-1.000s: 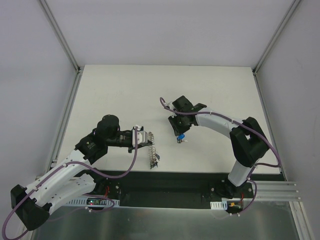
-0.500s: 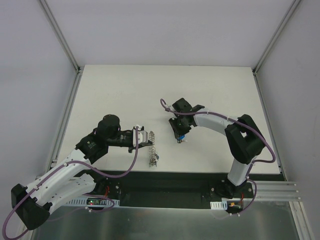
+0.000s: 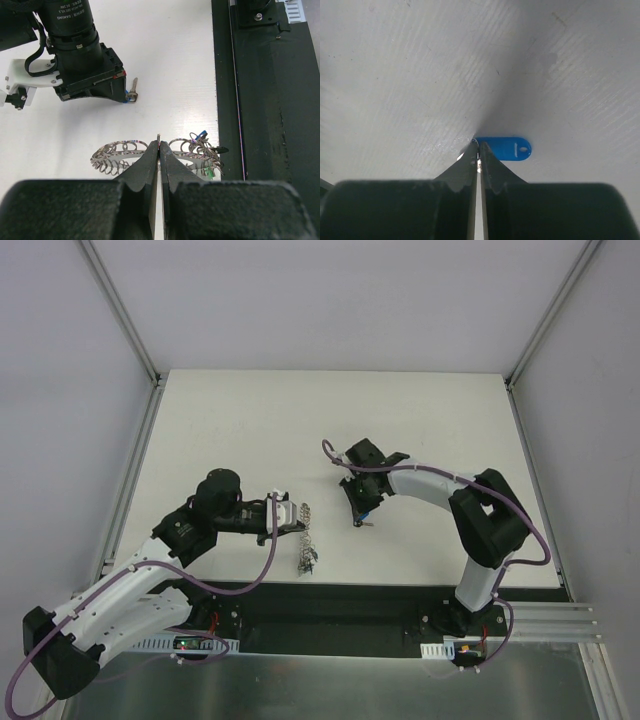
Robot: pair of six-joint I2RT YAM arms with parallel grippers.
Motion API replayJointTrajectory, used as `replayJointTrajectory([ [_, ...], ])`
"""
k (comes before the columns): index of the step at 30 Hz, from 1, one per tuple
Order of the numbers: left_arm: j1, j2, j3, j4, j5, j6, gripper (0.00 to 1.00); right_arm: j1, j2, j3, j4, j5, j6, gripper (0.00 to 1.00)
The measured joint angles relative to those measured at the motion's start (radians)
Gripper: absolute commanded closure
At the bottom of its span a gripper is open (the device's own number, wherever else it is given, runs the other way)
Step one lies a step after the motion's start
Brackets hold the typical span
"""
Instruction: Put the keys on the keyring
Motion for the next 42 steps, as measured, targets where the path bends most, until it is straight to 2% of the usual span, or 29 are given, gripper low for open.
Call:
replayJointTrajectory([
  [5,0.0,0.011,0.0,0.0,0.0,0.0,1.0,0.0,-0.025,-0.031,0.037,0.015,0.003,0.99],
  [9,0.0,0.018,0.0,0.0,0.0,0.0,1.0,0.0,-0.118,-0.119,0.094,0.03,-0.014,0.99],
  [18,-0.006,0.074,-0.009,0.047,0.013,-0.015,1.0,0.0,-0.54,-0.386,0.356,-0.05,-0.166,0.99],
  [24,-0.006,0.08,-0.101,0.227,0.019,-0.103,1.0,0.0,-0.681,-0.517,0.533,-0.204,-0.229,0.99],
  [31,-0.006,0.079,-0.192,0.485,0.017,-0.303,1.0,0.002,-0.734,-0.53,0.631,-0.365,-0.245,0.99],
  [35,-0.006,0.079,-0.265,0.681,-0.005,-0.424,1.0,0.003,-0.75,-0.53,0.661,-0.436,-0.245,0.99],
  [42,-0.006,0.094,-0.41,0.906,-0.053,-0.522,1.0,0.004,-0.762,-0.529,0.663,-0.521,-0.245,0.99],
])
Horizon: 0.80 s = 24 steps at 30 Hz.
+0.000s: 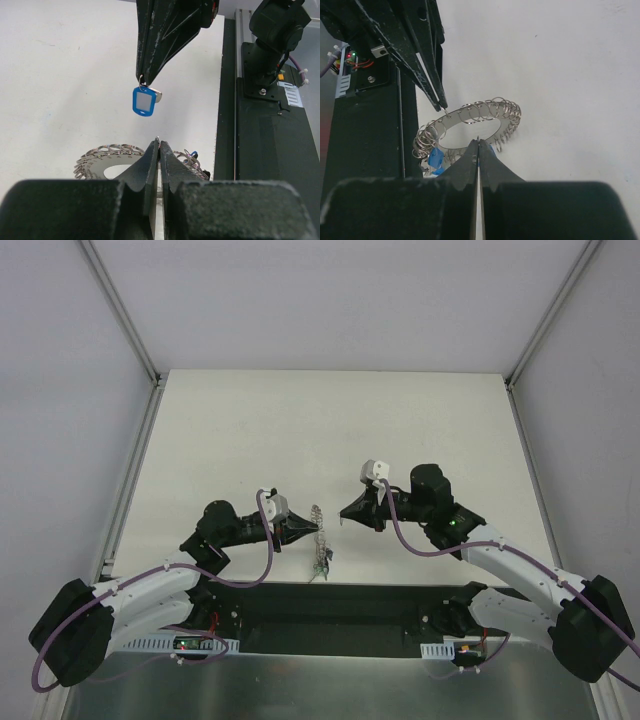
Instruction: Put the keys on the keyring
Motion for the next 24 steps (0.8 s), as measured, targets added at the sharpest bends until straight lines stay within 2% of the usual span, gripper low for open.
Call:
replayJointTrajectory([
  [10,0.0,0.131,-0.093,0.367,-0.025,-0.11,1.0,0.051,0.036,0.005,0.003,-0.061,-0.017,0.99],
  [16,0.0,0.141,-0.105,0.465,-0.024,-0.142,1.0,0.052,0.044,0.008,0.006,-0.068,-0.033,0.99],
  [24,0.0,0.159,-0.108,0.489,-0.024,-0.157,1.0,0.053,0.082,0.011,0.014,-0.056,-0.034,0.99],
])
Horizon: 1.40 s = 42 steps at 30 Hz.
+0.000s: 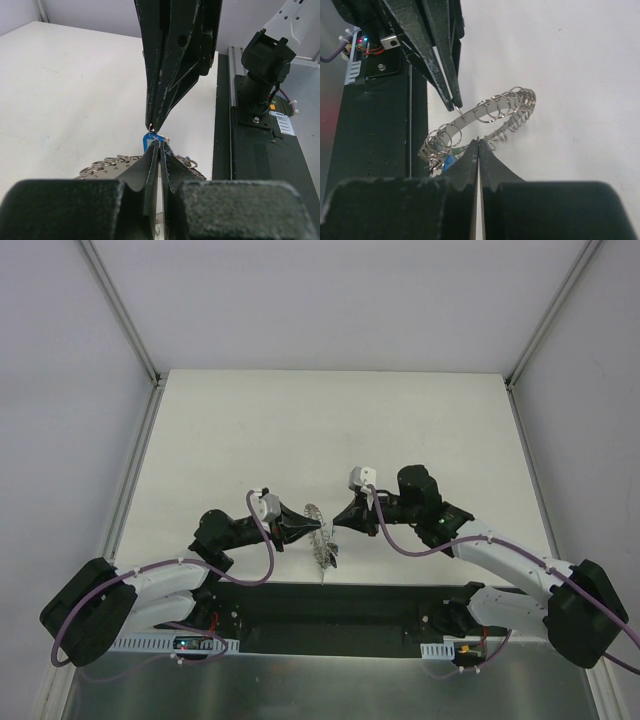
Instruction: Put the keys on the keyring
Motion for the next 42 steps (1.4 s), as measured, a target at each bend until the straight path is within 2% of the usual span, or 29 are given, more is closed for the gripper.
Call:
replayJointTrajectory([
  [5,0.0,0.0,0.001,-0.043,-0.01,0.002,1.0,0.002,-0.007,0.0,-0.033,0.106,0.001,0.99],
  [12,0.0,0.025,0.085,-0.248,-0.08,0.04,1.0,0.002,-0.093,-0.005,-0.122,0.401,0.042,0.99],
  [22,0.0,0.47,0.408,-0.349,-0.105,0.08,1.0,0.0,-0.171,-0.031,-0.168,0.773,0.087,0.99],
  [26,0.0,0.626,0.51,-0.351,-0.101,0.084,1.0,-0.01,-0.172,-0.045,-0.18,0.834,0.097,0.99],
  [32,0.0,0.774,0.602,-0.351,-0.108,0.1,1.0,-0.041,-0.174,-0.053,-0.18,0.856,0.104,0.99],
  [36,-0.003,0.832,0.629,-0.367,-0.129,0.105,1.0,-0.047,-0.172,-0.053,-0.179,0.855,0.106,0.99],
  [42,-0.021,0.84,0.652,-0.455,-0.161,0.116,1.0,-0.05,-0.153,-0.053,-0.18,0.848,0.106,0.99],
])
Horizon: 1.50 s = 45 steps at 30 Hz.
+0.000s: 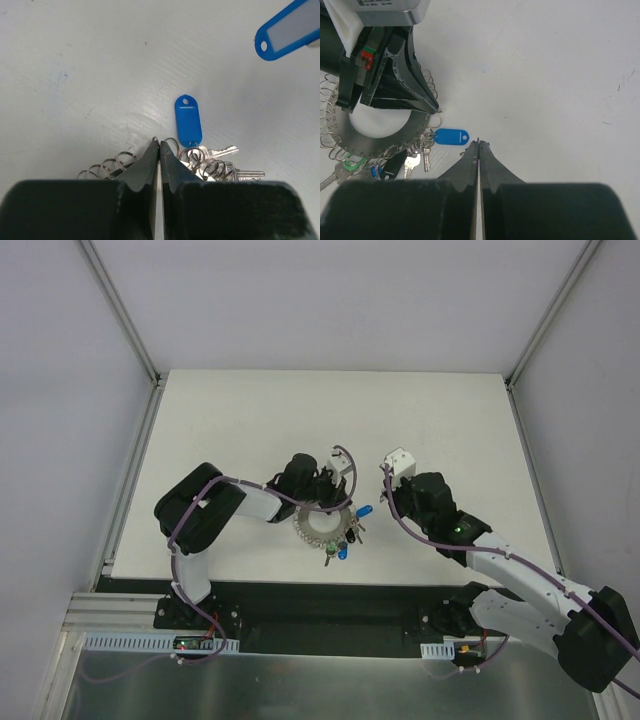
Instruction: Put the keys on the keyring
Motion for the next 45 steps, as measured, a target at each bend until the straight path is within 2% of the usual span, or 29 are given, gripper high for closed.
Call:
replayJointTrajectory([
  [7,-0.024,0.0,0.088,-0.162,-0.049,0.017,1.0,-0.005,0.009,0.0,-0.01,-0.005,0.0,0.99],
  [22,-0.084,-0.002,0.211,-0.462,-0.193,0.092,0.85,-0.008,0.01,0.0,-0.018,-0.03,0.003,0.99],
  [26,-0.091,-0.002,0.219,-0.484,-0.229,0.097,0.85,-0.008,0.01,0.0,-0.018,-0.031,0.003,0.99],
  [30,-0.097,-0.002,0.224,-0.494,-0.257,0.096,1.0,-0.009,0.01,0.0,-0.018,-0.035,0.003,0.99],
  [32,-0.097,-0.003,0.224,-0.496,-0.271,0.096,1.0,-0.009,0.01,0.0,-0.018,-0.038,0.004,0.99],
  [45,-0.088,-0.035,0.182,-0.481,-0.312,0.039,0.85,-0.009,0.018,0.0,-0.023,-0.049,0.01,0.99],
])
